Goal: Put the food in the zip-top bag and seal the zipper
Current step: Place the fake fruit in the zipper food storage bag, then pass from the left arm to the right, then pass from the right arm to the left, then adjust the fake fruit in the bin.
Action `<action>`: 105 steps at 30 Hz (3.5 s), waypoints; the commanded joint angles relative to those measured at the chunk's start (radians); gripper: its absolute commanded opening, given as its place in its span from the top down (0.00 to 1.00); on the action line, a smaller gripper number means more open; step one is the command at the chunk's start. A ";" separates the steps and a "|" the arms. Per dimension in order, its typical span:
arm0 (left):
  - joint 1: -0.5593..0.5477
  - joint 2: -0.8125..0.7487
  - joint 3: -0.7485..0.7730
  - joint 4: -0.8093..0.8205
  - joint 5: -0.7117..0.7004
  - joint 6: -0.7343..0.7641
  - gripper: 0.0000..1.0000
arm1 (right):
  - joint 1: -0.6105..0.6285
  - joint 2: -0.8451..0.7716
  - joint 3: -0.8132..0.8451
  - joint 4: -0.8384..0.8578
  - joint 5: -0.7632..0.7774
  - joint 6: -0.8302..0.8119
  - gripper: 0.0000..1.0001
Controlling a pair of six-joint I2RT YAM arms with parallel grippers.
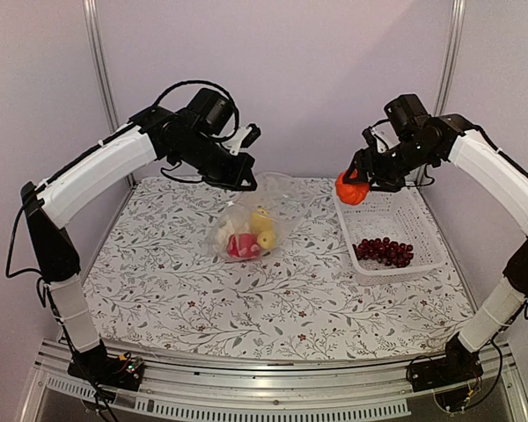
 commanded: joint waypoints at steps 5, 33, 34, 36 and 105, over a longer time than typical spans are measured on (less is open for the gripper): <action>0.037 0.023 0.011 0.054 0.068 -0.066 0.99 | 0.141 -0.034 0.043 0.289 -0.132 0.007 0.50; 0.104 -0.017 -0.045 0.116 0.165 -0.150 0.98 | 0.329 0.064 0.013 0.368 -0.086 -0.225 0.01; 0.104 -0.018 -0.047 0.116 0.169 -0.150 0.98 | 0.332 0.055 -0.005 0.359 -0.094 -0.265 0.01; 0.109 -0.020 -0.052 0.115 0.181 -0.143 0.98 | 0.344 0.035 -0.040 0.340 -0.102 -0.349 0.01; 0.119 -0.071 -0.087 0.052 0.172 -0.089 1.00 | -0.074 -0.238 -0.398 0.090 0.289 -0.048 0.64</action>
